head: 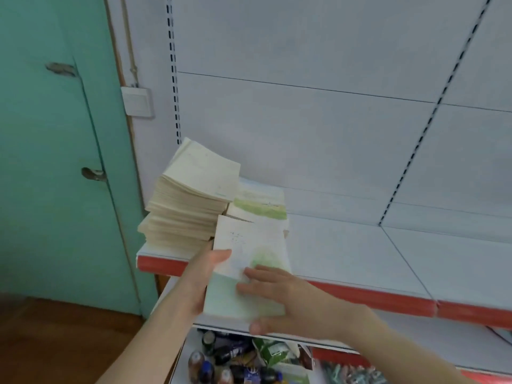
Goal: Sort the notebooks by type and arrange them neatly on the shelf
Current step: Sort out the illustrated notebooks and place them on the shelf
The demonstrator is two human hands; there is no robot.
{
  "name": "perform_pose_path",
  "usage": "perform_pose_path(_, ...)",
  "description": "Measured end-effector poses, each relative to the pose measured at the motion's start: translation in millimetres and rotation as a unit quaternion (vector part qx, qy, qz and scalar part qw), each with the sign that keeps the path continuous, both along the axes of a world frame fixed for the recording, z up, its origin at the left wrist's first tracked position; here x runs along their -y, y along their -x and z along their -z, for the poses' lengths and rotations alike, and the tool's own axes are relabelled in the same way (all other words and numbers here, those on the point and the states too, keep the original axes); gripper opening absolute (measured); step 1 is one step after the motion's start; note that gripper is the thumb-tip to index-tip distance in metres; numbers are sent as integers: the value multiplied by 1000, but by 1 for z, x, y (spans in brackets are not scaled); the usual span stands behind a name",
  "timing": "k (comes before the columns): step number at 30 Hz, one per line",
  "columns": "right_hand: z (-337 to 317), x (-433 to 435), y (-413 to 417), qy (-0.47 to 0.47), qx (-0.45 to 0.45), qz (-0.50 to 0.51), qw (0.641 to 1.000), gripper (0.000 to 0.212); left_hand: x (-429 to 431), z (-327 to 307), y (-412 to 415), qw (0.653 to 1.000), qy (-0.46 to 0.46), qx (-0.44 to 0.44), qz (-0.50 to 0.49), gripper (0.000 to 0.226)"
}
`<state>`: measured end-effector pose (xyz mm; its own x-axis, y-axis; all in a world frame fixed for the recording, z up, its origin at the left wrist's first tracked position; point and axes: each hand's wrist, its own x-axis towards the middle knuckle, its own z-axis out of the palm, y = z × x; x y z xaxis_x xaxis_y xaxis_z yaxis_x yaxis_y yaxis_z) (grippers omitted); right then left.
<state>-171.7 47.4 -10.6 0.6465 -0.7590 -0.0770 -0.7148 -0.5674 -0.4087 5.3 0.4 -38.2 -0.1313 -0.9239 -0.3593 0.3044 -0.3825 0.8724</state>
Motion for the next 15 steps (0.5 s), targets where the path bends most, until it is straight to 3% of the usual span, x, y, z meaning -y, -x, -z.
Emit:
perform_pose_path(2,-17,20,-1,-52,84,56,994,57,-6,3,-14,999,26,8,-45,32)
perform_pose_path(4,-23,59,-1,20,121,120,985,50,-15,2,-26,997,42,4,-67,34)
perform_pose_path(6,-16,105,-2,82,81,161,980,56,-23,-1,-34,995,49,-4,-89,35)
perform_pose_path(10,16,164,-7,107,-54,172,978,60,-28,-4,-42,990,62,-34,-123,36)
perform_pose_path(15,28,164,-6,131,-29,140,981,45,-37,7,-39,990,61,-68,-109,40)
